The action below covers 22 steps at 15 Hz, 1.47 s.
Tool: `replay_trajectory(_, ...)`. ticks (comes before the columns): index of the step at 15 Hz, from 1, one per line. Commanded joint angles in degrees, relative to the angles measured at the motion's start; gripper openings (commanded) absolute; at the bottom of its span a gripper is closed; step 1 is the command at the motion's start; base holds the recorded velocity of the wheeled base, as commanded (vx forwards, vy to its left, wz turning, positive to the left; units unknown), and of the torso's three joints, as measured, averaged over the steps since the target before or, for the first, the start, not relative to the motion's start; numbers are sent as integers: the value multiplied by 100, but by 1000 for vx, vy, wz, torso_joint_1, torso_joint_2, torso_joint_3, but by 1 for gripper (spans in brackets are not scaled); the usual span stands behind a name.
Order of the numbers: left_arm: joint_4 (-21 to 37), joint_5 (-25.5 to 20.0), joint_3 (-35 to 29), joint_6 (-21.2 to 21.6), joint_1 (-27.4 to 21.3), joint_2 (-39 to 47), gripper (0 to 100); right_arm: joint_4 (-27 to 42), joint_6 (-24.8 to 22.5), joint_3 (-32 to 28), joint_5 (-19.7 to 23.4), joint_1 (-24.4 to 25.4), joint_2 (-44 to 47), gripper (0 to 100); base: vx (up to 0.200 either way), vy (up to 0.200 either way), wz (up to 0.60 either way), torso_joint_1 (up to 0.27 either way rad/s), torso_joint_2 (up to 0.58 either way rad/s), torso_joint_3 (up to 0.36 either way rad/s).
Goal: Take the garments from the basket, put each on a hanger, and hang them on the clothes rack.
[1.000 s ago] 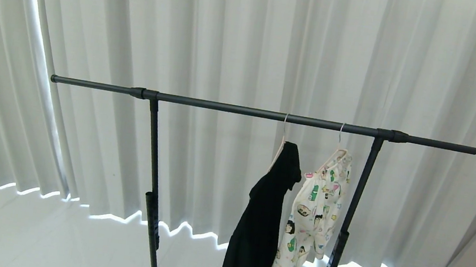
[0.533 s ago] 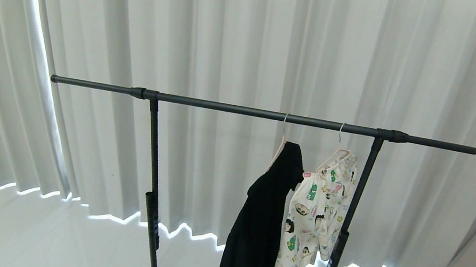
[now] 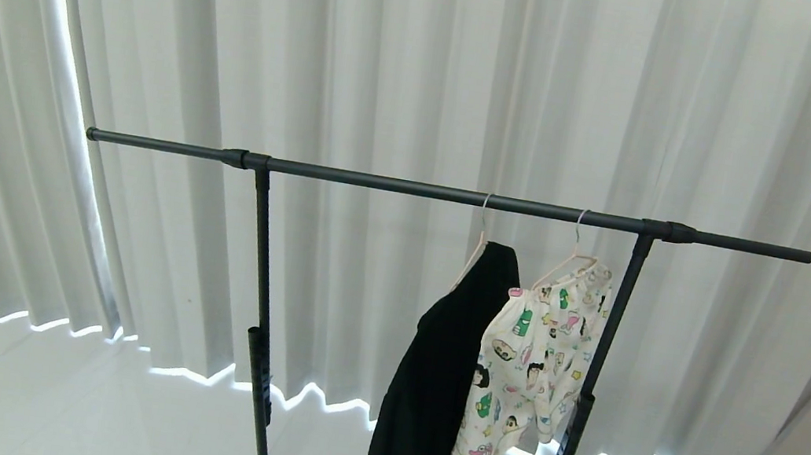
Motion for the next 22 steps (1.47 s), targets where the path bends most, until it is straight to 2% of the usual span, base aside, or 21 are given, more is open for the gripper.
replay_trajectory(1, 2, 1, 1, -2, 2, -2, 100, -3, -1, 0, 3, -4, -2, 100, 0, 0, 0, 0, 0, 0)
replay_trajectory(22, 2, 1, 1, -2, 2, -2, 100, -3, -1, 0, 3, 5, -2, 100, 0, 0, 0, 0, 0, 0)
